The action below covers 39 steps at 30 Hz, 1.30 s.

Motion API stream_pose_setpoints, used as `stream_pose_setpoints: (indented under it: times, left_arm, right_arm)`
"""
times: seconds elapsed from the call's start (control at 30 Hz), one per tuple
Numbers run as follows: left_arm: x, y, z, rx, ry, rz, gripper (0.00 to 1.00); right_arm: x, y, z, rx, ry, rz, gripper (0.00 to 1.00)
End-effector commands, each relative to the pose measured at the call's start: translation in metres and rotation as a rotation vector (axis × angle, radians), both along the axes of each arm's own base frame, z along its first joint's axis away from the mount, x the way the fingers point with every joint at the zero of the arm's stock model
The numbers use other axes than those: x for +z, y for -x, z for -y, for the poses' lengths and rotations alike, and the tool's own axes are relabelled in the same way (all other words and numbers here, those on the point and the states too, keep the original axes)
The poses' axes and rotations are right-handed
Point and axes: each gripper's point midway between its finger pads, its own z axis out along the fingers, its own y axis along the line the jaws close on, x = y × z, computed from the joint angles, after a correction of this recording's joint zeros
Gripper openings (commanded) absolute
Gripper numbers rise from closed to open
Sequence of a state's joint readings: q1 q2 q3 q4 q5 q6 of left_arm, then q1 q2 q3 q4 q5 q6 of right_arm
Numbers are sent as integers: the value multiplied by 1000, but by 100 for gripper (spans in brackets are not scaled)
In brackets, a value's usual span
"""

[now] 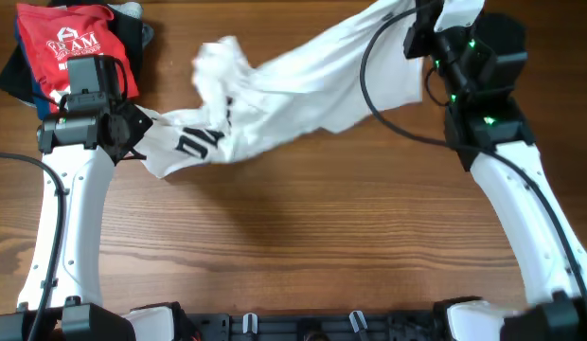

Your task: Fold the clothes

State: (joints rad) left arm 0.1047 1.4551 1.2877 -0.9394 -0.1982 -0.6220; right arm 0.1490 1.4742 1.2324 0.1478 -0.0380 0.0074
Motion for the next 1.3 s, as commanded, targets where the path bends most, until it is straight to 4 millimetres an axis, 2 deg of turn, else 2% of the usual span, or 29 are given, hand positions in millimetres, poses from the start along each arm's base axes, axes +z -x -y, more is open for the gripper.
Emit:
stream_pose_setpoints:
  times: [0.0, 0.07, 0.17, 0.27, 0.3, 0.43, 0.47, 0.53, 0.63, 0.73, 0.8, 0.87, 0.93, 0.97, 1.03, 1.07, 1.13, 1.17, 1.23, 1.27]
  left_arm:
    - [1, 0, -6, 3, -28, -3, 4]
    - [1, 0, -6, 3, -29, -3, 4]
    - [3, -3, -7, 3, -31, 14, 4]
    - [6, -6, -10, -37, -71, 16, 4]
    - [6, -6, -11, -35, -76, 13, 4]
    - [6, -6, -11, -35, -76, 15, 4]
    - [6, -6, -11, -35, -76, 15, 4]
    - [6, -6, -11, -35, -76, 15, 4]
    - [8, -10, -11, -34, -78, 32, 4]
    - [12, -16, -12, -33, -82, 62, 4]
    - [14, -19, -12, -29, -81, 76, 4]
    - [15, -21, -12, -28, -82, 85, 4]
    - [15, -21, -12, -28, -82, 87, 4]
    - [15, -21, -12, -29, -82, 87, 4]
    - [15, -21, -12, -28, -82, 87, 4]
    - [15, -21, -12, -29, -83, 87, 4]
    - [15, -21, -12, -29, -82, 87, 6]
    - [15, -21, -12, -29, -82, 87, 6]
    - [15, -21, -12, -29, -82, 87, 7]
    - [15, -21, -12, -29, -82, 87, 7]
  right_arm:
    - [-55, -30, 22, -118, 8, -84, 4]
    - [-48, -27, 22, -118, 5, -70, 4]
    - [-13, -4, 29, -137, -1, -30, 4]
    - [29, 37, 44, -196, -4, 9, 4]
    - [49, 58, 47, -195, -11, 39, 4]
    - [110, 130, 55, -186, -40, 166, 4]
    - [119, 141, 56, -186, -44, 189, 4]
    - [123, 146, 57, -186, -15, 205, 4]
    - [105, 118, 53, -186, 23, 166, 4]
    - [76, 40, 47, -207, 100, 202, 4]
    - [57, -2, 57, -301, 128, 234, 4]
    - [17, -51, 89, -488, 146, 154, 4]
    - [-17, -85, 109, -547, 187, 49, 5]
    - [-24, -92, 116, -557, 199, 12, 7]
    - [-26, -94, 134, -589, 174, -19, 8]
    - [-28, -91, 145, -607, 161, -41, 17]
    - [-41, -83, 158, -624, 182, -136, 74]
    - [-54, -73, 159, -617, 211, -216, 97]
    - [-87, -45, 153, -587, 224, -416, 99]
    - [-108, -29, 143, -526, 210, -533, 99]
